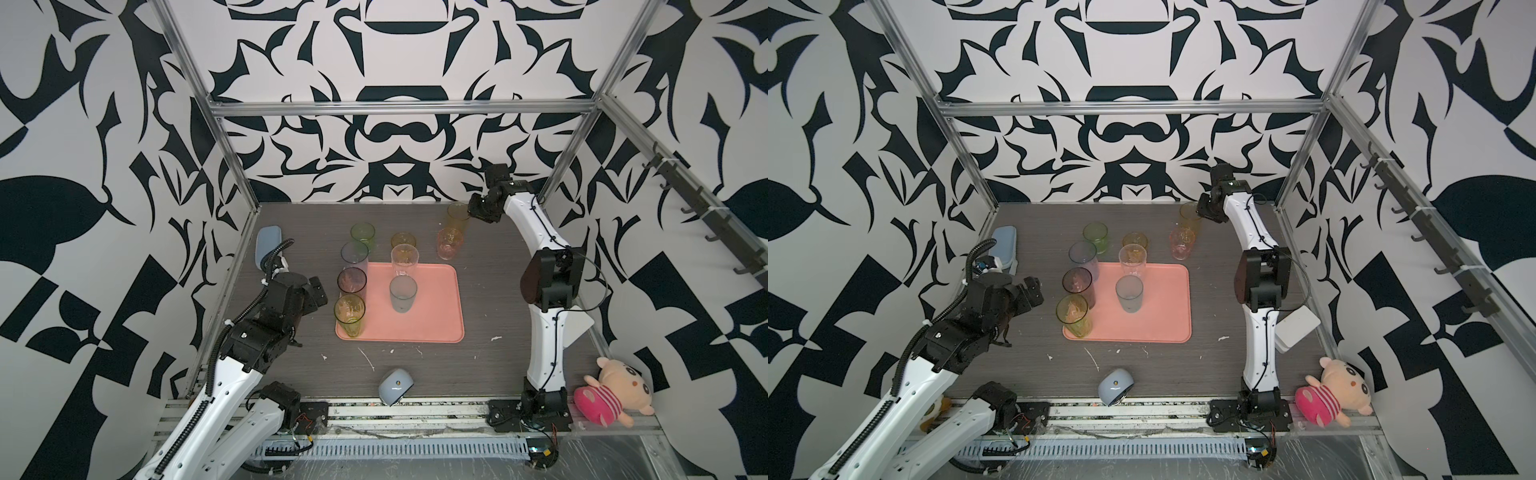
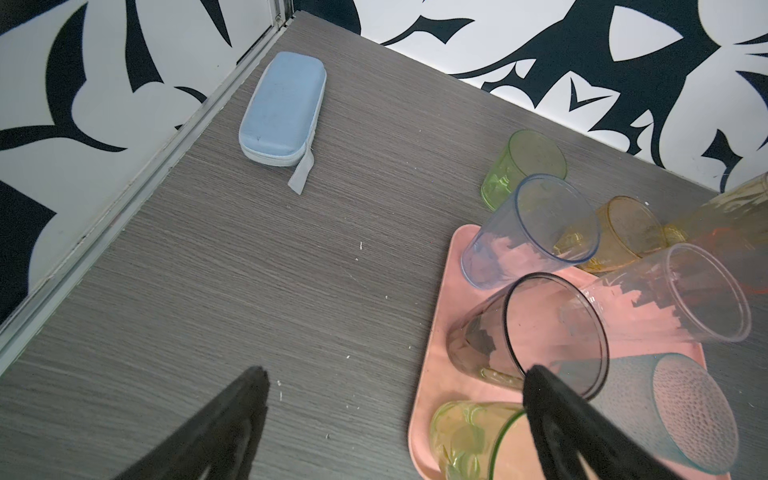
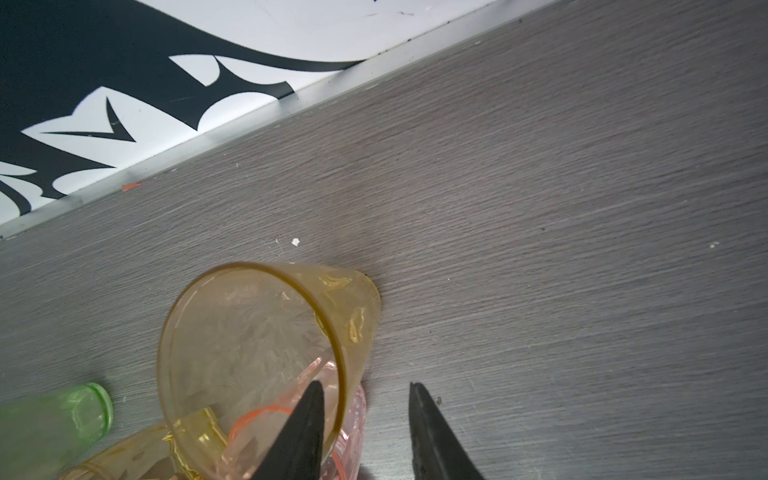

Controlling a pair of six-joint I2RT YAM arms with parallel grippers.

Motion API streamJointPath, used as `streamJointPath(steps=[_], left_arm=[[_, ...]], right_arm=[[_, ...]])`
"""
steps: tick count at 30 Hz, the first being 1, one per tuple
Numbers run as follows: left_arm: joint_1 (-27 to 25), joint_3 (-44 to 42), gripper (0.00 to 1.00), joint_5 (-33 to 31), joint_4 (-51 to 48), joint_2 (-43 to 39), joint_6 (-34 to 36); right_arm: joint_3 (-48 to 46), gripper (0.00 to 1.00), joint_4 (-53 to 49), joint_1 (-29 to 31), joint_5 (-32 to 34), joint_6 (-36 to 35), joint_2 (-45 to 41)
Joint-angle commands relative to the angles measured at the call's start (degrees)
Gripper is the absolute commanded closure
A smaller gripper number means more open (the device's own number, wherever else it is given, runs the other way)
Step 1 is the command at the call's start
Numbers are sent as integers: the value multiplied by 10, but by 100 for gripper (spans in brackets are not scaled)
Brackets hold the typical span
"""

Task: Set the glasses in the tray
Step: 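Lower the right gripper into the tall amber cup at the far edge, then close the right gripper on the amber cup rim and lift it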

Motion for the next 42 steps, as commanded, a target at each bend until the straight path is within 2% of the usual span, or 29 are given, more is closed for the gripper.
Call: streamJointPath(steps=[1,30,37,42], left_arm=[[2,21,1,-1,-16,-1,-9],[2,17,1,3,-13,4,-12],[2,13,0,6,-12,5,-14],[2,13,0,6,-8,8,-14]], right_arm=[[28,64,-2,-1,-7,5,-5],[28,89,-12,0,-16,4,16],[24,100,-14,-1,-6,-4,3],[26,100,-36,-1,19,-14,-18]])
